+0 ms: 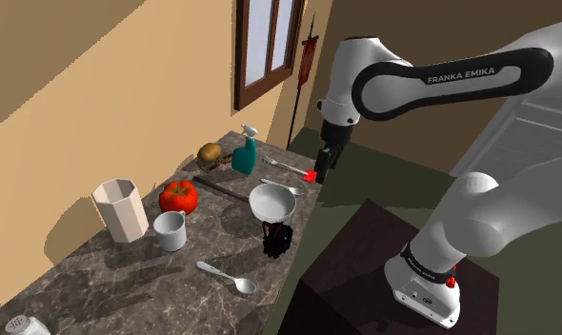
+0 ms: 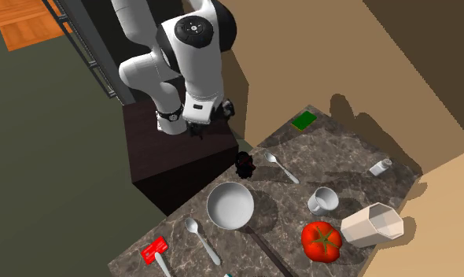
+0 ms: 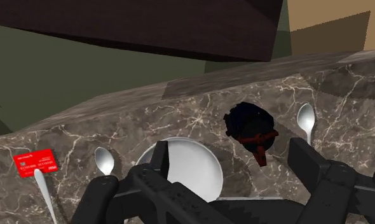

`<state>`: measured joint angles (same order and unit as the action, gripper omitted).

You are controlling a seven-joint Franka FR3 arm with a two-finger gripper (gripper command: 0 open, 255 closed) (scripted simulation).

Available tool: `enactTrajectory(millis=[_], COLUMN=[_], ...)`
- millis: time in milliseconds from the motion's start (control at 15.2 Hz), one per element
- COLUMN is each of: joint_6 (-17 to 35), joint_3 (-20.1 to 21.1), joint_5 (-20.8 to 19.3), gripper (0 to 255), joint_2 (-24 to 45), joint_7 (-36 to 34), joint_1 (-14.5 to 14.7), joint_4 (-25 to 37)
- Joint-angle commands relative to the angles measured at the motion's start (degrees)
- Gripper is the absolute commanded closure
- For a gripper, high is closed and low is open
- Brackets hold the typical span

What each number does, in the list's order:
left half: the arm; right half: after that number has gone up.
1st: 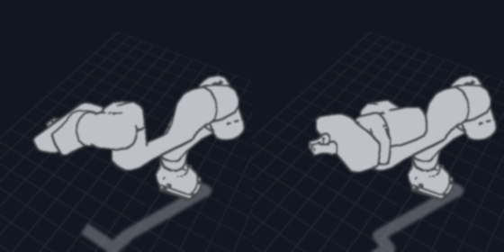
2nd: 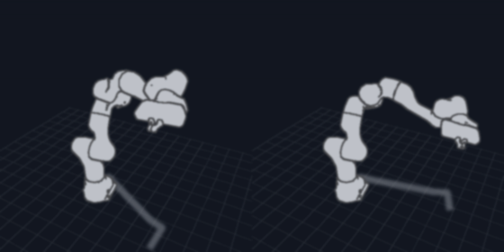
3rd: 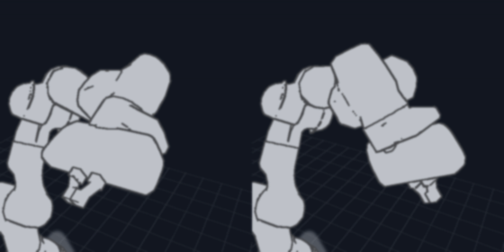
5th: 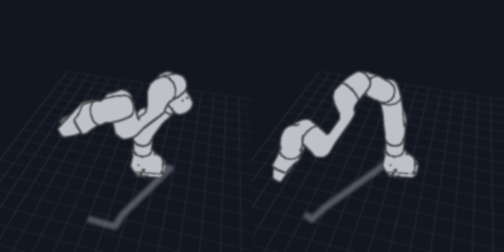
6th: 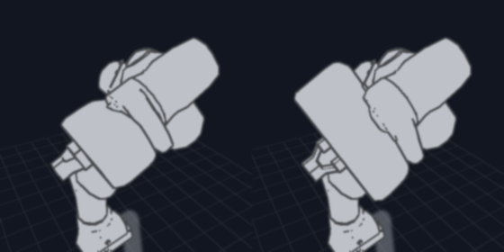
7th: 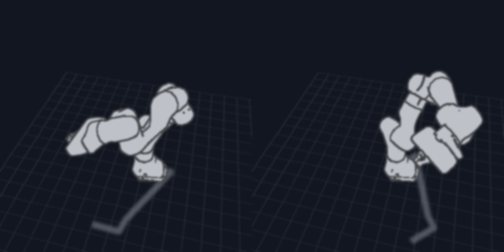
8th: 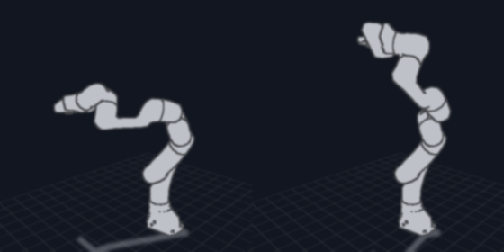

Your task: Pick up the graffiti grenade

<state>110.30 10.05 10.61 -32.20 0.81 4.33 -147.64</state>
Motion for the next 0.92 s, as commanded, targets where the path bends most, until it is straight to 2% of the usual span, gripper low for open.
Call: enactTrajectory(millis=[0, 462, 858], joint_6=[4.0, 17.8, 28.3], joint_3=[1.3, 6.1, 9.2], joint_5=[0.7, 1.8, -0.8], gripper=[0, 0, 0], joint_2=[3.3, 17.5, 31.8], joint_7=[-0.9, -5.2, -10.4], joint_1=[0.4, 1.8, 2.7], joint_4=[-0.5, 0.0, 3.7])
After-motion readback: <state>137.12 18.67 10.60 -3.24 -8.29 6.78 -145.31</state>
